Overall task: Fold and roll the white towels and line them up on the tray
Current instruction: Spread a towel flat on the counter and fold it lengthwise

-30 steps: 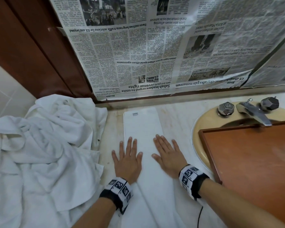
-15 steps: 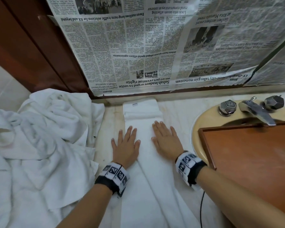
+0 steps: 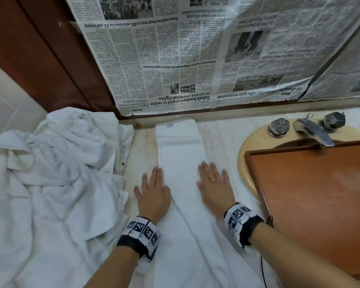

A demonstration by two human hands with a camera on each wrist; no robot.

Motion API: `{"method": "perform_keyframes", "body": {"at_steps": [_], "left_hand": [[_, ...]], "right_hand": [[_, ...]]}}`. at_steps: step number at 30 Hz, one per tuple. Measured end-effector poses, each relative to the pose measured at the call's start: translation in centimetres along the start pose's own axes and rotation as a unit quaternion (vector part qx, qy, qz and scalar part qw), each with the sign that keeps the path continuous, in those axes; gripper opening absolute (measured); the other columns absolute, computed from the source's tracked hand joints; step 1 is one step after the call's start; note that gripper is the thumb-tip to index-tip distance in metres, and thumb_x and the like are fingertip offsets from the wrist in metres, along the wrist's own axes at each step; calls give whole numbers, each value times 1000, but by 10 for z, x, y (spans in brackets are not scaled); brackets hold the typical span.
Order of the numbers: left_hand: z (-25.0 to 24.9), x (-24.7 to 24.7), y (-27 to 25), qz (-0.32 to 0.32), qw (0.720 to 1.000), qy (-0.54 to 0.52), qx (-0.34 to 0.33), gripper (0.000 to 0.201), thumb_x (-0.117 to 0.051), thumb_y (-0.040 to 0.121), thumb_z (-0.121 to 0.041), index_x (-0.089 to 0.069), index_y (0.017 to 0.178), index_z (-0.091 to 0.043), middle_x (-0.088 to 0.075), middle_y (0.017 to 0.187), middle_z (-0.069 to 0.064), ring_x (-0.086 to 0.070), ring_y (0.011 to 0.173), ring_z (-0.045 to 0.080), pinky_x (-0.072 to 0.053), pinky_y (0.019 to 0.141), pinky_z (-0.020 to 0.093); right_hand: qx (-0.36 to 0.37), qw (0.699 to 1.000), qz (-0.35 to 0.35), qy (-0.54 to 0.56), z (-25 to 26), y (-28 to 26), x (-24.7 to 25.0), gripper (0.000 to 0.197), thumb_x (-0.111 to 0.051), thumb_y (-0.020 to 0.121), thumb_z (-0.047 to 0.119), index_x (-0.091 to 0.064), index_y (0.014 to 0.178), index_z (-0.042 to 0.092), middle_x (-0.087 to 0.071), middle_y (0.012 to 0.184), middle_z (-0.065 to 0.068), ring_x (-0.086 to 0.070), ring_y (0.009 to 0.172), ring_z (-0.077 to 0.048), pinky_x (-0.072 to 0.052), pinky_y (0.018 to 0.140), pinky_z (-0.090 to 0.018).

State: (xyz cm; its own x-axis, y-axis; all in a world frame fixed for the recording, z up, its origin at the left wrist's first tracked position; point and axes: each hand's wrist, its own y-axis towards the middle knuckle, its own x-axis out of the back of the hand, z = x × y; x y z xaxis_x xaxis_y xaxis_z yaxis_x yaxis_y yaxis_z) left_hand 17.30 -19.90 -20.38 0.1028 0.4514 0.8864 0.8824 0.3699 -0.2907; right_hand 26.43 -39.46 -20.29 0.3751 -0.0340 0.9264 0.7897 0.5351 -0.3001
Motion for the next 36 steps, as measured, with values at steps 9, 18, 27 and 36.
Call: {"method": "perform_keyframes", "body": {"at_steps": [9,18,27,36], "left_hand": [[3,4,-15,-21,999,-3,-25,48,-38,101,-33,-37,148,-45,-21,164,-9,-15,151,26,-15,117,61],[0,8,-11,-8,991,2,-135,12,-58,96,-25,-66,105,-27,-53,124,-9,-52,107,23,-47,81,38],[28,17,-11,9,973,-117,-201,15,-66,92,-13,-76,102,-19,-54,103,-6,-57,98,17,-45,92,33],[51,32,-31,-44,952,-243,-182,20,-63,94,-11,-74,96,-27,-62,103,-5,-62,97,7,-50,94,30]], "right_hand": [[-16,998,-23,48,11,-30,-2,55,-18,106,37,-21,157,16,-11,166,0,-8,152,-20,-12,121,-43],[-55,988,66,130,25,-96,7,18,-53,95,36,-56,102,19,-48,114,0,-46,113,-21,-45,93,-33],[-86,955,33,281,73,-125,28,13,-56,90,32,-48,94,22,-59,90,-1,-53,77,-19,-46,68,-33],[-47,939,-56,335,139,-135,41,25,-61,91,30,-57,114,21,-59,92,-3,-54,73,-9,-41,61,-18]]}}
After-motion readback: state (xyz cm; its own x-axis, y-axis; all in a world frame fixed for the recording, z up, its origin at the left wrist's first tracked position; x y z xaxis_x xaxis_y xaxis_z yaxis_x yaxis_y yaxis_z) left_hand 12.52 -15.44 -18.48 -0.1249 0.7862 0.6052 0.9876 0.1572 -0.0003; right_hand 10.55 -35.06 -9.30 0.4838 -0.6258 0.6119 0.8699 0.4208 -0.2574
